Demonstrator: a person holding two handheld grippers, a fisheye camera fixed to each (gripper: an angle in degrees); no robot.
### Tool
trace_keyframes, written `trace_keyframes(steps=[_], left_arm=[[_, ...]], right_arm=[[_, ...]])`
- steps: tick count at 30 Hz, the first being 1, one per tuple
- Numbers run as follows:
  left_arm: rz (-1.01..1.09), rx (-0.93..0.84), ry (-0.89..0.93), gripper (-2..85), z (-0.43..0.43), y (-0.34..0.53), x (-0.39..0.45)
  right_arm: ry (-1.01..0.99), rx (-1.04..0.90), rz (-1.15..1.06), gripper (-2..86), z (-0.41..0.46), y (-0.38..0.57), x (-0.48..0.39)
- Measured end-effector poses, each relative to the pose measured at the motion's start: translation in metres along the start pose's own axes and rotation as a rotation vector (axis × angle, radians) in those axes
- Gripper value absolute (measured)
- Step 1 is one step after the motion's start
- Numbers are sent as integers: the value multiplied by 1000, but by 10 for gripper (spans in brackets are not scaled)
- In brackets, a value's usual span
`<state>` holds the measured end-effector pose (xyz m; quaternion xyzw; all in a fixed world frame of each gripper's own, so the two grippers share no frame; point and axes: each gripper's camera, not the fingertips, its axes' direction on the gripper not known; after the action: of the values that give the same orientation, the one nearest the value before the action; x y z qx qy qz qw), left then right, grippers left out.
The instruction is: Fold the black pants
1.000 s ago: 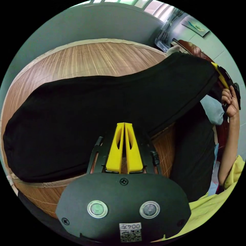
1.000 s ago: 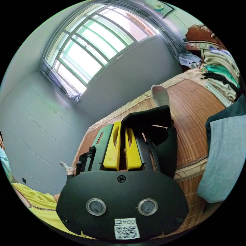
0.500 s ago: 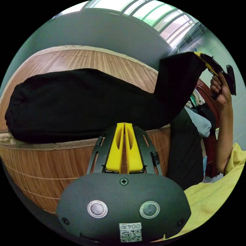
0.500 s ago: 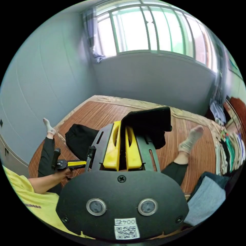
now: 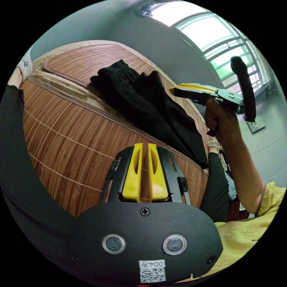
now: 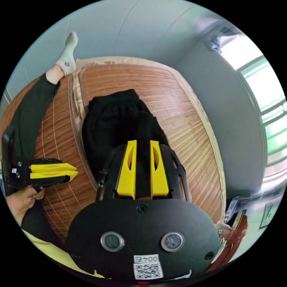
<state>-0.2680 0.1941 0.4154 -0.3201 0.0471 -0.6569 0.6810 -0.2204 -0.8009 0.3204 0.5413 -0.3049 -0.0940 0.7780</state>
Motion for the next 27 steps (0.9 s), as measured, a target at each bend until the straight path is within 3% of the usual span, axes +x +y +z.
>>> trace_keyframes(steps=[6, 11, 17, 23, 27], left_arm=[[-137, 49, 105, 46, -19, 0, -54], [-169, 136, 107, 91, -45, -10, -78], [-207, 141, 7, 117, -57, -50, -102], [-265, 100, -21, 118, -50, -73, -110], [-267, 86, -35, 94, -45, -83, -106]], right_arm=[[-92, 55, 99, 103, -8, 24, 41], [-424, -13, 497, 111, 35, 176, 178], [-691, -123, 870, 116, 118, 338, 260], [-993, -41, 994, 127, 171, 375, 273], [-1064, -72, 959, 85, 190, 369, 272]])
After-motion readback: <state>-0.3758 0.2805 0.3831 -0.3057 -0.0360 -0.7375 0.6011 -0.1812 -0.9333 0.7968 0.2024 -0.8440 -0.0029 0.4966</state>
